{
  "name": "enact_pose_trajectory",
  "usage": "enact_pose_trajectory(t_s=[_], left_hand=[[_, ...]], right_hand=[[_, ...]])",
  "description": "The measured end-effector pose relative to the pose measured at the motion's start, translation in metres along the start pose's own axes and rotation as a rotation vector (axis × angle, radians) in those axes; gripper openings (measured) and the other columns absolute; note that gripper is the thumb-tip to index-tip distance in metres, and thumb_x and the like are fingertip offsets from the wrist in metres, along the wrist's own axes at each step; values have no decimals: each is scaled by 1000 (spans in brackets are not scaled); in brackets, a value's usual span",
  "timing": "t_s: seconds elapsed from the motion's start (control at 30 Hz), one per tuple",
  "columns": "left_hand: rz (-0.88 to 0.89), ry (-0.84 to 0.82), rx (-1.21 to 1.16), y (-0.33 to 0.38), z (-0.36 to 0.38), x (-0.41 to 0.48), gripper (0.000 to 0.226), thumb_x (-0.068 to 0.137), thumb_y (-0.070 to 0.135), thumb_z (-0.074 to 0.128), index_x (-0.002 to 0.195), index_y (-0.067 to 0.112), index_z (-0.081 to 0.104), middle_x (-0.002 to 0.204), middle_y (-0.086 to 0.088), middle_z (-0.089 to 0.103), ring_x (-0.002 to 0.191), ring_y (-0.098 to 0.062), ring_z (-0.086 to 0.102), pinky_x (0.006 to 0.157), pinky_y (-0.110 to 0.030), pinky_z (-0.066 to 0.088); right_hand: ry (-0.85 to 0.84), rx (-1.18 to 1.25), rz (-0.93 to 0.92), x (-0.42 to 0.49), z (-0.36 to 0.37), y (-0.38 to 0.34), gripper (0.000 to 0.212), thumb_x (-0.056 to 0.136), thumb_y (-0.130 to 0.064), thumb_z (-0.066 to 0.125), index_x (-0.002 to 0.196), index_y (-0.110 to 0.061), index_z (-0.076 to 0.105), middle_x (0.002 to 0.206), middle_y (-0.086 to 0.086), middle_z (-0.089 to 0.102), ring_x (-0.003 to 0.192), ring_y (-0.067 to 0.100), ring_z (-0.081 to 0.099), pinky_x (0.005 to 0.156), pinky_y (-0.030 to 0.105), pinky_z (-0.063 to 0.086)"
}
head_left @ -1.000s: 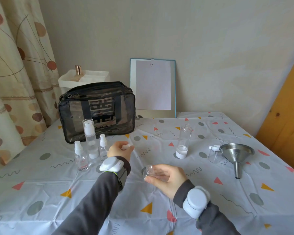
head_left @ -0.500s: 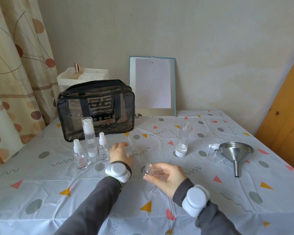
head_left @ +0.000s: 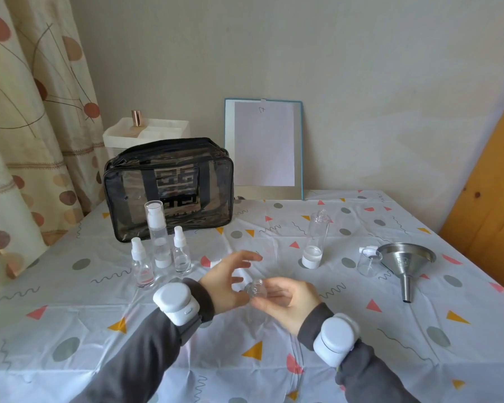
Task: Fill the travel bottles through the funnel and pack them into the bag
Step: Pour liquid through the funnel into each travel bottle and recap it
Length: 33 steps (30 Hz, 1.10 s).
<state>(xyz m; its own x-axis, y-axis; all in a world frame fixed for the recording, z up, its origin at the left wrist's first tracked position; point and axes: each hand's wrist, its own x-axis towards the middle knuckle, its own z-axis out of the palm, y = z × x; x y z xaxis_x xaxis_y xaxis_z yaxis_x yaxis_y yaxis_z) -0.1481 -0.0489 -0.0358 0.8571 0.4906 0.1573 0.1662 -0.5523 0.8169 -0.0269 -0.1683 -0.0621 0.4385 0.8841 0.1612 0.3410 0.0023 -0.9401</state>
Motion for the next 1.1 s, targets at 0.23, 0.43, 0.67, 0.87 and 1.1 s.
enact_pose_trajectory(t_s=[0.23, 0.43, 0.67, 0.87, 1.1], left_hand=[[-66, -216, -239, -3, 12, -11, 68, 65, -11, 75, 121, 16, 47, 117, -7, 58, 105, -21, 60, 90, -31, 51], [-101, -12, -216, -11, 26, -4, 62, 69, -7, 74, 117, 28, 55, 108, -3, 66, 98, -18, 65, 87, -31, 53], [-159, 124, -133, -20, 36, 4, 55, 66, 5, 80, 107, 32, 57, 98, 7, 67, 97, -10, 64, 89, -18, 48], [-245, 181, -176, -23, 42, 15, 51, 65, 15, 83, 111, 16, 60, 108, -4, 67, 104, -17, 62, 97, -34, 47], [-277, 297, -124, -12, 57, 22, 39, 65, 21, 83, 96, 25, 60, 93, 10, 65, 92, -9, 61, 83, -20, 47]], right_hand=[[-12, -20, -31, -1, 0, -3, 28, 67, -15, 82, 81, -35, 67, 72, -18, 70, 77, -2, 66, 75, 10, 49], [-36, -107, 11, 2, -11, -2, 30, 70, -29, 80, 97, -26, 69, 94, -11, 70, 88, -2, 64, 80, 9, 46], [16, -95, 37, 3, -48, 3, 31, 71, -15, 79, 93, -30, 63, 91, -14, 69, 75, -5, 64, 71, 6, 45], [156, -156, 117, 8, -79, 23, 22, 74, -12, 76, 87, -25, 65, 85, -11, 67, 79, 7, 64, 79, 15, 45], [445, -147, 267, 7, -115, 48, 10, 79, -9, 67, 77, -19, 70, 73, -2, 69, 75, 17, 63, 77, 25, 48]])
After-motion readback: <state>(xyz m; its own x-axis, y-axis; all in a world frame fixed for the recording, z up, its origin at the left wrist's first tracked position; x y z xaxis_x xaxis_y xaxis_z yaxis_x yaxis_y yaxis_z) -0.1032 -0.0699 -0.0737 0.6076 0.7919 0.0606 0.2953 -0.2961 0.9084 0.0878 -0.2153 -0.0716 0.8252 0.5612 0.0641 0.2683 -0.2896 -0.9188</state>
